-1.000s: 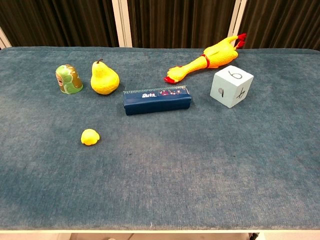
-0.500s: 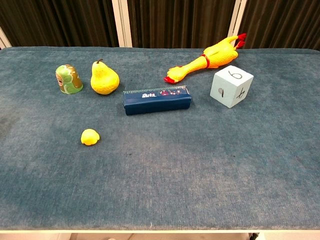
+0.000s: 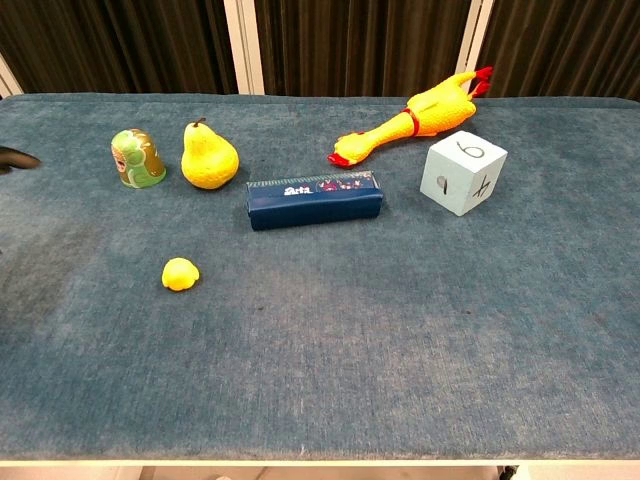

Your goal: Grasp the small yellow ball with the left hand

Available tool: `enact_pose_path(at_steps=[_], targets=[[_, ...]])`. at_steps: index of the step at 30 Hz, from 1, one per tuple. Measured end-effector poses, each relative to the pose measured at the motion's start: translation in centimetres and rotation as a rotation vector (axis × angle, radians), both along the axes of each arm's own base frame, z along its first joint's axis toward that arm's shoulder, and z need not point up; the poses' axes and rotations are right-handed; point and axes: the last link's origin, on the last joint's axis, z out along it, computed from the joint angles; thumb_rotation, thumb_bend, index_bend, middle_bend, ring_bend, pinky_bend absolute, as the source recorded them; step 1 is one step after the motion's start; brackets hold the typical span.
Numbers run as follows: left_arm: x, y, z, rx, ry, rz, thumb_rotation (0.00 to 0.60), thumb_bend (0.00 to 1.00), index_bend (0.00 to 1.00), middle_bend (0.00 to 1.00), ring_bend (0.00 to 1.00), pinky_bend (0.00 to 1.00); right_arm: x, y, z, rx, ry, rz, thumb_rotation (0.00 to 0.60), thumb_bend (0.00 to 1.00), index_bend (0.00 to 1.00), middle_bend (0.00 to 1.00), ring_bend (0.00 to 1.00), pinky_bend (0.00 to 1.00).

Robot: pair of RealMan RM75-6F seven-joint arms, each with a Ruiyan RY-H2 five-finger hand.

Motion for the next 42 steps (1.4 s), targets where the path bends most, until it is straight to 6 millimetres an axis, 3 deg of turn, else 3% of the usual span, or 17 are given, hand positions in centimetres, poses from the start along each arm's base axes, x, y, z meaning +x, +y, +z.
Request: enact_pose_path(at_steps=[13, 24, 42], targets=[[2.2, 0.8, -3.2, -0.05, -0.01, -0.083, 0.6, 0.22, 0.27, 0.06, 0.04, 0.2, 0.0, -0.1, 0.0, 0.0, 0.0, -0.005, 0.6, 0.32, 0.12, 0.17, 0.16, 0.12], [5.4, 1.7, -6.5, -0.081, -0.006, -0.169, 0.6, 0.22, 0.27, 0.06, 0.07, 0.24, 0.0, -0.2, 0.0, 0.003, -0.001, -0.006, 0.6, 0.32, 0.12, 0.18, 0.16, 0.12], [7.8, 2.5, -8.6, -0.119, -0.029, -0.205, 0.6, 0.22, 0.31, 0.06, 0.09, 0.24, 0.0, -0.2, 0.0, 0.008, -0.001, -0.005, 0.6, 0.32, 0.12, 0.17, 0.16, 0.12]])
